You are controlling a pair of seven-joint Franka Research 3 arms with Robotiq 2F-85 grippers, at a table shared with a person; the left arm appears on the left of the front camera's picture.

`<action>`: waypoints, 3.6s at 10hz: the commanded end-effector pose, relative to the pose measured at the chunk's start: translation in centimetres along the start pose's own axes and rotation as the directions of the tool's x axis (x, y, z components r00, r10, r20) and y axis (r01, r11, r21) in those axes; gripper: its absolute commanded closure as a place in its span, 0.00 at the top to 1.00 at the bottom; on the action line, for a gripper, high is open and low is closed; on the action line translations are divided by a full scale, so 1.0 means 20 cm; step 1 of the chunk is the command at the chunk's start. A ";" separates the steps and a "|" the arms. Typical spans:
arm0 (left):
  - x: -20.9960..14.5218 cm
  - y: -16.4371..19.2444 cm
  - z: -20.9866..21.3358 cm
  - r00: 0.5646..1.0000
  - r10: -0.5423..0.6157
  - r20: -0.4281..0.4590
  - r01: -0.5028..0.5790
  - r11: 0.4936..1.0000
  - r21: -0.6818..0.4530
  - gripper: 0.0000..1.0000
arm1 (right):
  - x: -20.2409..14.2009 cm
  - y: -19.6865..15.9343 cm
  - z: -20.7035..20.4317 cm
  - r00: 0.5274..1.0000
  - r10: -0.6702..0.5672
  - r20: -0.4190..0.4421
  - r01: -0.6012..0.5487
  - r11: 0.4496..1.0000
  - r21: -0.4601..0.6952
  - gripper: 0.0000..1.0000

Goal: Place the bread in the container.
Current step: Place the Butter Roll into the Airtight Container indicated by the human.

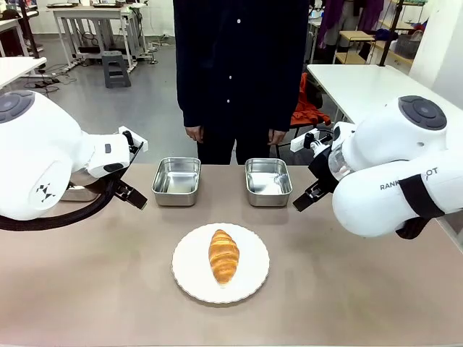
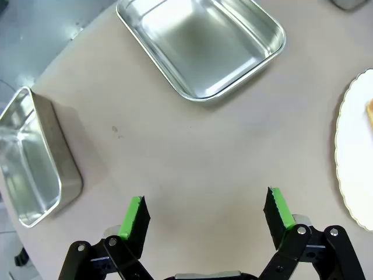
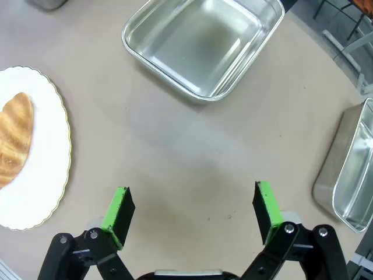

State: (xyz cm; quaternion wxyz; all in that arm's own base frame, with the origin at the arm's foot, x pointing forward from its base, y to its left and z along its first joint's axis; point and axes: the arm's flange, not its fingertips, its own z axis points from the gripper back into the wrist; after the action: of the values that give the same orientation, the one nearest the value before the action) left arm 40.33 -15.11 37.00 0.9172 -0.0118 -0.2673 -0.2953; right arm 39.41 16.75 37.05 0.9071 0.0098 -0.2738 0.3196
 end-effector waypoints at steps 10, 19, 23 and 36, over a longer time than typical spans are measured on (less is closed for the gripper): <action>0.18 0.56 0.65 0.996 -0.033 0.089 0.051 0.977 -0.206 1.00 | 0.19 -0.45 0.67 0.990 -0.054 0.127 0.049 0.998 0.039 1.00; -0.21 1.24 0.89 0.957 -0.104 0.269 0.197 0.917 -0.346 1.00 | -0.32 -1.09 1.04 0.959 -0.076 0.274 0.019 0.979 0.203 1.00; -0.22 1.24 0.87 0.960 -0.113 0.256 0.198 0.921 -0.335 1.00 | -0.32 -1.08 1.04 0.962 -0.089 0.258 0.035 0.978 0.207 1.00; -0.39 1.38 1.26 0.950 0.168 0.263 -0.110 0.969 -0.221 1.00 | -0.43 -1.33 1.29 0.894 -0.207 0.398 0.142 0.972 0.189 1.00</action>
State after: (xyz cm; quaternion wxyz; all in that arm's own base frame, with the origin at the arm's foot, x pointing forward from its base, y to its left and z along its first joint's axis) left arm 38.43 16.99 58.99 0.8747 -0.1763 -0.3739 -0.2530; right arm 37.07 -14.31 58.65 0.8528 0.1690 -0.4275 0.2479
